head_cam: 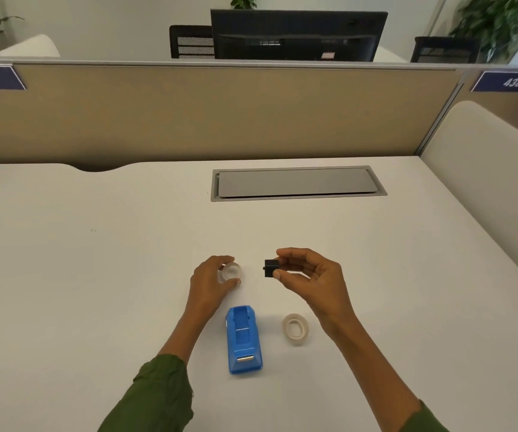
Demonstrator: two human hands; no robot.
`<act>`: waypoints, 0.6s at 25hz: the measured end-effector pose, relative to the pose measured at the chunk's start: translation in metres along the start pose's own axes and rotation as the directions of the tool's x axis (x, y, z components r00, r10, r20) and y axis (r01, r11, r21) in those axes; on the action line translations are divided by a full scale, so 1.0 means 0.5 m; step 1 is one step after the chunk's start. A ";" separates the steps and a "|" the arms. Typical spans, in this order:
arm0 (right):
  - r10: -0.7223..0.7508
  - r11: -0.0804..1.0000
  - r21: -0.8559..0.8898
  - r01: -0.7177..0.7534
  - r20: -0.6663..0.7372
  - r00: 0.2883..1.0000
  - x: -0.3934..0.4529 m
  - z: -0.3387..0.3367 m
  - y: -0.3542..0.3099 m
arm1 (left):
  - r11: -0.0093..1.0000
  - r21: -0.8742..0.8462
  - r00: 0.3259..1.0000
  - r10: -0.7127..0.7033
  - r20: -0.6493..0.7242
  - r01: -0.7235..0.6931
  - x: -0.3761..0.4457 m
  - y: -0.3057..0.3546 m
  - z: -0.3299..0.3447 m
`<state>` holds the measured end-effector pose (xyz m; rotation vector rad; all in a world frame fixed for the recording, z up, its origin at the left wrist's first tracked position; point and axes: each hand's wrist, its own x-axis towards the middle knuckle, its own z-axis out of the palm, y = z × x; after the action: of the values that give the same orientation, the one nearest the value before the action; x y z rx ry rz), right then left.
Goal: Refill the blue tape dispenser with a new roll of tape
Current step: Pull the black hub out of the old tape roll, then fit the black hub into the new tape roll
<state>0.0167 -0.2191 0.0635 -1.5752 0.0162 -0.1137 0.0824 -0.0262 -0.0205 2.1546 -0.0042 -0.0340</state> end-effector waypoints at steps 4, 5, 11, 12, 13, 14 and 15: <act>0.032 0.999 0.007 -0.032 -0.024 0.999 0.005 -0.011 0.008 | 0.999 0.031 0.999 -0.021 0.041 0.020 0.003 -0.004 0.005; 0.039 0.999 0.005 -0.039 -0.025 0.999 0.006 -0.011 0.009 | 0.999 0.035 0.999 0.001 0.048 -0.003 -0.001 0.003 -0.003; 0.061 0.998 -0.022 -0.061 -0.008 0.998 0.005 0.007 0.011 | 0.926 -0.358 0.972 0.182 0.152 -0.117 -0.079 0.112 -0.073; 0.058 0.998 -0.020 -0.058 0.003 0.998 0.003 0.011 0.009 | 0.913 -0.390 0.964 0.199 0.177 -0.117 -0.094 0.125 -0.078; 0.055 0.998 -0.015 -0.055 0.015 0.998 0.000 0.015 0.007 | 0.905 -0.407 0.961 0.209 0.181 -0.120 -0.107 0.136 -0.081; 0.052 0.999 -0.008 -0.051 0.025 0.998 -0.003 0.017 0.005 | 0.900 -0.420 0.964 0.206 0.168 -0.119 -0.117 0.142 -0.083; 0.049 0.999 -0.005 -0.049 0.036 0.998 -0.006 0.019 0.003 | 0.894 -0.433 0.970 0.195 0.148 -0.114 -0.125 0.146 -0.084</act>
<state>0.0146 -0.2092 0.0615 -1.5797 0.0264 -0.0464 0.0217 -0.0304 0.0647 1.7029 -0.2572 -0.1336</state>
